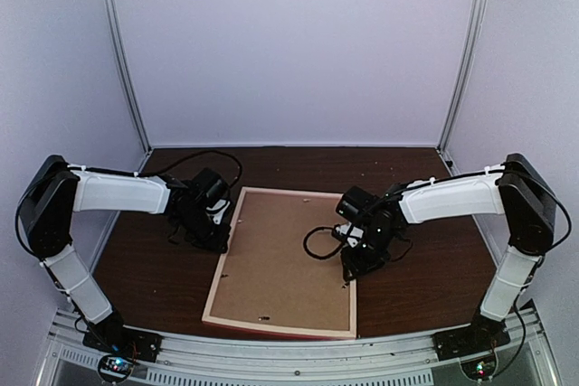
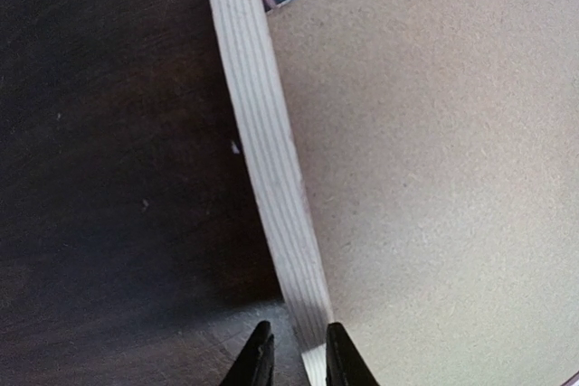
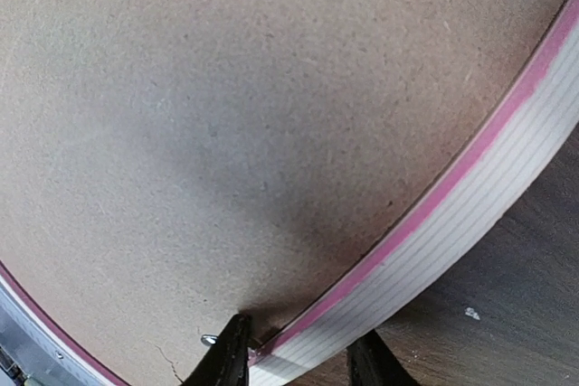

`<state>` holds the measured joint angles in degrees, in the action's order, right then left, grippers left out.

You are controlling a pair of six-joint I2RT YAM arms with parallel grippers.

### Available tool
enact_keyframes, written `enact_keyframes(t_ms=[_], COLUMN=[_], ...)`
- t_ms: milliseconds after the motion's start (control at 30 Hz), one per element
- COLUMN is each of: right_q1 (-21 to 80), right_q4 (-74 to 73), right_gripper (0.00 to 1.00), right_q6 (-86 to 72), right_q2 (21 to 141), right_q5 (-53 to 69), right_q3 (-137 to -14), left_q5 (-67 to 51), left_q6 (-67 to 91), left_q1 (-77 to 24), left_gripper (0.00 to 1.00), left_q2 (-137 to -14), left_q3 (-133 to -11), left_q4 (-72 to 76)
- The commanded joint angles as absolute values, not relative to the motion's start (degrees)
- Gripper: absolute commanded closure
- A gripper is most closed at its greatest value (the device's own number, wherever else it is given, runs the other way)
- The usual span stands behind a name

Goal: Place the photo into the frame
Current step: Press the fastener onto the backboard.

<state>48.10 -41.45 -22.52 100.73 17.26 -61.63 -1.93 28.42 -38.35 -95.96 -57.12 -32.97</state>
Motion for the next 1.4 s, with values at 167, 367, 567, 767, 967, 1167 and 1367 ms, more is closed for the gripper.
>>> enact_keyframes(t_ms=[167,367,567,767,967,1167,1367], right_q1=[45.19,42.74,40.58,38.43,36.71,36.28,36.22], right_q4=[-42.82,-41.54,-42.87,-45.18,-46.33,-45.32,-41.27], right_gripper=[0.66,0.7,0.74,0.77,0.75,0.64,0.57], right_q6=[-18.76,-16.8,-13.38,-9.75,-7.85,-9.1,-13.32], right_q2=[103.35,105.09,107.99,110.26,112.0,111.15,107.71], right_q5=[24.44,26.63,26.29,24.84,24.65,24.8,28.02], right_q3=[-60.56,-61.59,-64.75,-68.71,-72.34,-72.76,-69.66], left_q5=[-2.45,-2.51,-2.73,-1.64,-0.87,2.05,2.95], left_q6=[28.32,28.39,27.96,27.14,27.04,27.9,28.56], left_q1=[-38.5,-38.41,-38.41,-38.08,-38.06,-38.06,-38.05], left_gripper=[0.75,0.65,0.51,0.42,0.43,0.46,0.45], left_q2=[-97.47,-96.45,-96.99,-98.57,-100.63,-98.18,-96.13], left_q3=[-58.92,-59.78,-61.15,-63.37,-64.67,-62.68,-61.05], left_q4=[-32.78,-32.62,-32.65,-33.05,-34.5,-34.8,-34.29])
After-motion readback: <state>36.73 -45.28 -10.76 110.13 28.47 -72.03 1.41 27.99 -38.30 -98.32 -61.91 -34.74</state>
